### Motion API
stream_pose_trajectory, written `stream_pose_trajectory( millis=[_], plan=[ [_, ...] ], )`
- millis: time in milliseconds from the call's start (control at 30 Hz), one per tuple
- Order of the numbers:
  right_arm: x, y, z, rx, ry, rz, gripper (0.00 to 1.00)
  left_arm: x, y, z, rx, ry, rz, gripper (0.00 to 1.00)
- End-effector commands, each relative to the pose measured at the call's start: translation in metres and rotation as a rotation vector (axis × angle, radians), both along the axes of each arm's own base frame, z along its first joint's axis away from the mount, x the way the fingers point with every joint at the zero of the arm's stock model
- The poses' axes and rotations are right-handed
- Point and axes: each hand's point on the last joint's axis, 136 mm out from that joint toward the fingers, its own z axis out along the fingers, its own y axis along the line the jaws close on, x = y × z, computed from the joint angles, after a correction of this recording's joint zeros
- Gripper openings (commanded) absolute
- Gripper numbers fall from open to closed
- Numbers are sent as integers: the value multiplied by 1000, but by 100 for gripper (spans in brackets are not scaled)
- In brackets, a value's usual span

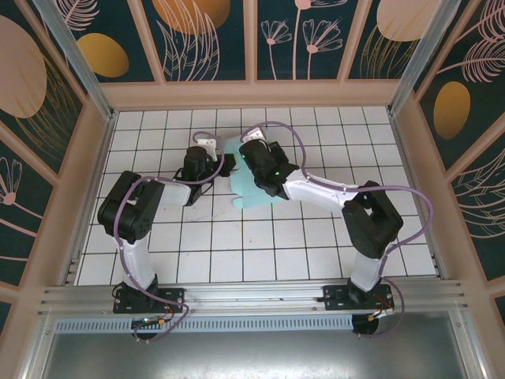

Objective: Fold the paper box

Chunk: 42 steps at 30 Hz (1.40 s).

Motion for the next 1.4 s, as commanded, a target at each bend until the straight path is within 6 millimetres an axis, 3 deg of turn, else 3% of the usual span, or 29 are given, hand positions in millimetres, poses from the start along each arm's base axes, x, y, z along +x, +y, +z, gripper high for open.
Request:
stream_pose_trajectory(
  millis=[0,167,400,567,667,833,933,1067,1133,1200,1367],
  plan=[
    [4,8,-4,-8,-1,10,19,-2,-27,53,-94,-143,-120,0],
    [6,5,-4,18,8,6,27,-2,-27,54,-93,-145,-121,0],
    [9,0,-9,-1,18,-5,27,-2,-27,55,-94,-145,-119,0],
    [11,-2,-9,-14,13,-16,16,-2,-27,55,-93,-147,-121,0],
    [12,-5,-10,-37,2,-38,0,-2,-27,55,-95,-146,-121,0],
    [13,-7,-10,-49,-24,-68,0,-2,-28,54,-95,-142,-121,0],
    [13,-8,-11,-50,-27,-75,19,-2,-28,53,-96,-140,-122,0],
    [14,-8,-11,-54,-28,-77,24,-1,-28,54,-96,-143,-121,0],
    [14,-9,-13,-64,-27,-80,17,-2,-28,52,-96,-138,-121,0],
    [15,-11,-15,-79,-31,-93,0,-2,-28,52,-98,-138,-123,0],
    [16,-16,-15,-97,-53,-130,0,-2,-28,52,-99,-137,-123,0]
  ],
)
